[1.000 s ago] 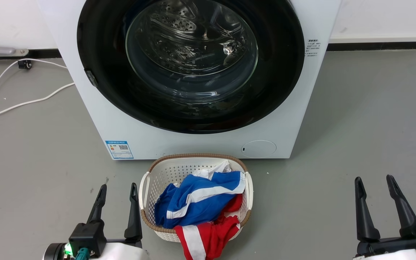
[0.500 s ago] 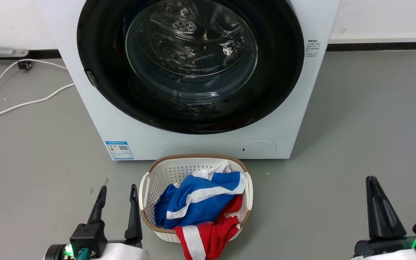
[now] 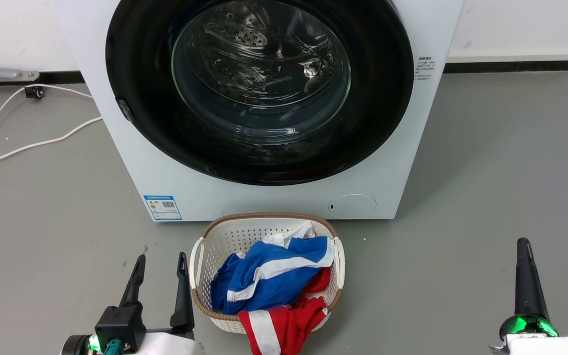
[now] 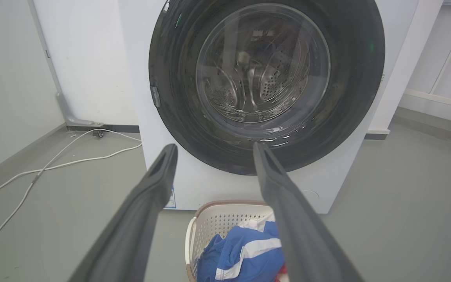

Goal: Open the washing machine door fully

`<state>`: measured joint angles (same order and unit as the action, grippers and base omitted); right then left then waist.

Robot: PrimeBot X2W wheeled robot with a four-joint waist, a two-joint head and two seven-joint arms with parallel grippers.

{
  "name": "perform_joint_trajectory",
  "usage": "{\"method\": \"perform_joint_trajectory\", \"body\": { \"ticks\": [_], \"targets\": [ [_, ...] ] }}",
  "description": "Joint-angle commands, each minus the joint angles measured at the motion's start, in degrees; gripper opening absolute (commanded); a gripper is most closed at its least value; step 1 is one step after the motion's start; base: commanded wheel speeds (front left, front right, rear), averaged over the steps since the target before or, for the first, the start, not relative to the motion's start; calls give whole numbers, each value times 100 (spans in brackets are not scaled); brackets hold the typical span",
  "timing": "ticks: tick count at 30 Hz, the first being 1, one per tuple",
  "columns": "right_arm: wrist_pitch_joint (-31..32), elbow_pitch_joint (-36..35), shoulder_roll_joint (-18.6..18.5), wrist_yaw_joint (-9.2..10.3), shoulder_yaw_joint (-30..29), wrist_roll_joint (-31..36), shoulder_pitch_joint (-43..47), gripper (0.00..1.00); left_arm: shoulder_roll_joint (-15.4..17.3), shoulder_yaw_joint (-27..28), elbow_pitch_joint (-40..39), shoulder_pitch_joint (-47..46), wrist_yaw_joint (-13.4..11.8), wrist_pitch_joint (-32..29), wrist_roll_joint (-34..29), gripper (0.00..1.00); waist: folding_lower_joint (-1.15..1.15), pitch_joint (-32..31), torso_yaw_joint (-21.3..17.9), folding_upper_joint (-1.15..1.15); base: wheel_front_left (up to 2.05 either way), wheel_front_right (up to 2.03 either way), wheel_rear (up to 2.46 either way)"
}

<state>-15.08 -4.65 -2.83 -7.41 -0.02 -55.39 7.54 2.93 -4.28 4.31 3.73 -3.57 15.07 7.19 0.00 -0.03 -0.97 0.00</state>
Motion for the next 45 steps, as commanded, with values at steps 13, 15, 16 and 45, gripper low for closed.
{"method": "perform_joint_trajectory", "body": {
  "ticks": [13,15,16,45],
  "targets": [
    [687,-398,-198,-14,288,-3351,237,0,-3,18,-9,45,-37,16,21,100,0,25,27,0,0,0,0],
    [889,-425,-211,-14,240,-3677,285,0,-3,26,-20,56,-44,16,32,100,0,31,29,0,0,0,0],
    [969,-429,-203,-14,200,-3820,307,0,-3,32,-21,57,-47,16,36,100,0,36,28,0,0,0,0],
    [1531,-127,-32,-15,-926,-4446,-202,0,-4,58,-124,-188,-108,16,-264,100,0,302,245,0,0,0,0]
  ]
}}
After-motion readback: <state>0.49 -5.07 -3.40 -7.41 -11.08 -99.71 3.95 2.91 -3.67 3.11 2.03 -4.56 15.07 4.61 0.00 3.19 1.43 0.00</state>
